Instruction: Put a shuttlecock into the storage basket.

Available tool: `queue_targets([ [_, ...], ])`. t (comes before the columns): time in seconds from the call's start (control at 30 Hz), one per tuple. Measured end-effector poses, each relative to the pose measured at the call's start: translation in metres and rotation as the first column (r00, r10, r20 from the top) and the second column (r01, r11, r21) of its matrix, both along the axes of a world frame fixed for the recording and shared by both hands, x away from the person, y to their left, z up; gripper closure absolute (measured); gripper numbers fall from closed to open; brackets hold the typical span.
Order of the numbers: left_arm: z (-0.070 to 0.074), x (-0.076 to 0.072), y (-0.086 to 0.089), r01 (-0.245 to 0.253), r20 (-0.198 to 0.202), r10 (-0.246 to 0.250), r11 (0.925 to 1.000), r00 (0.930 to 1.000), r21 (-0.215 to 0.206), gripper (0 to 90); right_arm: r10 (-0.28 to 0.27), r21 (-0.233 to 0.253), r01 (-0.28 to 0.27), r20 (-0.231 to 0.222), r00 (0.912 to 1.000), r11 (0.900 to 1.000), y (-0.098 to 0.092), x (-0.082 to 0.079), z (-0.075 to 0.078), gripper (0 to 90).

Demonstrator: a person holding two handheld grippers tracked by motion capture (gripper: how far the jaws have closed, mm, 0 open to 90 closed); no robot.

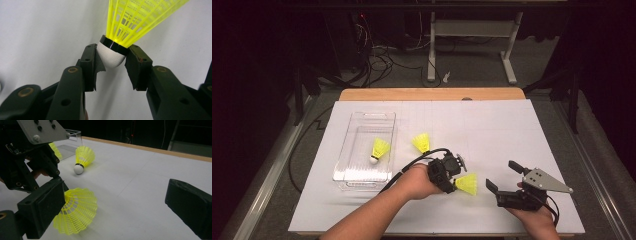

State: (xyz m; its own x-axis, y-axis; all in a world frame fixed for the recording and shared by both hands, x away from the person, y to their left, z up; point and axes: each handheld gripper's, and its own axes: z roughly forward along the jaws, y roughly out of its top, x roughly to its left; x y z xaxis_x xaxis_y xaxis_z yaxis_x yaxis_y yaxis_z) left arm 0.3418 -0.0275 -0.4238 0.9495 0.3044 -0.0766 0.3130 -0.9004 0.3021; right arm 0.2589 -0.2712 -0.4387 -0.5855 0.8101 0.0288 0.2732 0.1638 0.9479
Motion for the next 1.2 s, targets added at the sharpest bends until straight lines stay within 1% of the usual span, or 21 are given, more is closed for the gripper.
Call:
queue_targets([
  [0.33,0.003,0.000,0.014,-0.023,-0.007,0.023,0.9997,0.9997,0.003,62.8,0.003,-0.002,-0.003,0.000,1.0000,1.000,0.001,0.000,-0.001,3.1],
  [0.37,0.004,0.000,0.018,-0.028,-0.012,0.028,0.9996,0.9995,0.004,62.8,0.004,-0.003,-0.004,0.000,1.0000,1.000,0.001,0.000,-0.001,3.1],
  [0.5,0.005,-0.001,0.023,-0.036,-0.012,0.036,0.9993,0.9993,0.008,62.8,0.006,-0.005,-0.006,-0.002,1.0000,1.000,0.001,0.000,-0.001,3.1],
  [0.57,0.007,-0.001,0.029,-0.041,-0.010,0.041,0.9991,0.9991,0.009,62.8,0.005,-0.006,-0.005,-0.003,1.0000,1.000,0.001,0.000,-0.001,3.1],
  [0.77,0.008,-0.002,0.038,-0.052,-0.011,0.052,0.9986,0.9986,0.011,62.8,0.007,-0.007,-0.007,-0.004,1.0000,1.000,0.002,0.000,-0.001,3.1],
  [0.83,0.008,-0.002,0.045,-0.059,-0.012,0.060,0.9981,0.9981,0.015,62.8,0.008,-0.008,-0.008,-0.005,1.0000,1.000,0.002,0.000,-0.001,3.1],
  [1.2,0.008,-0.003,0.064,-0.088,-0.018,0.088,0.9961,0.9960,0.009,62.8,0.010,-0.009,-0.010,-0.008,0.9999,1.000,0.003,0.001,-0.002,3.5],
])
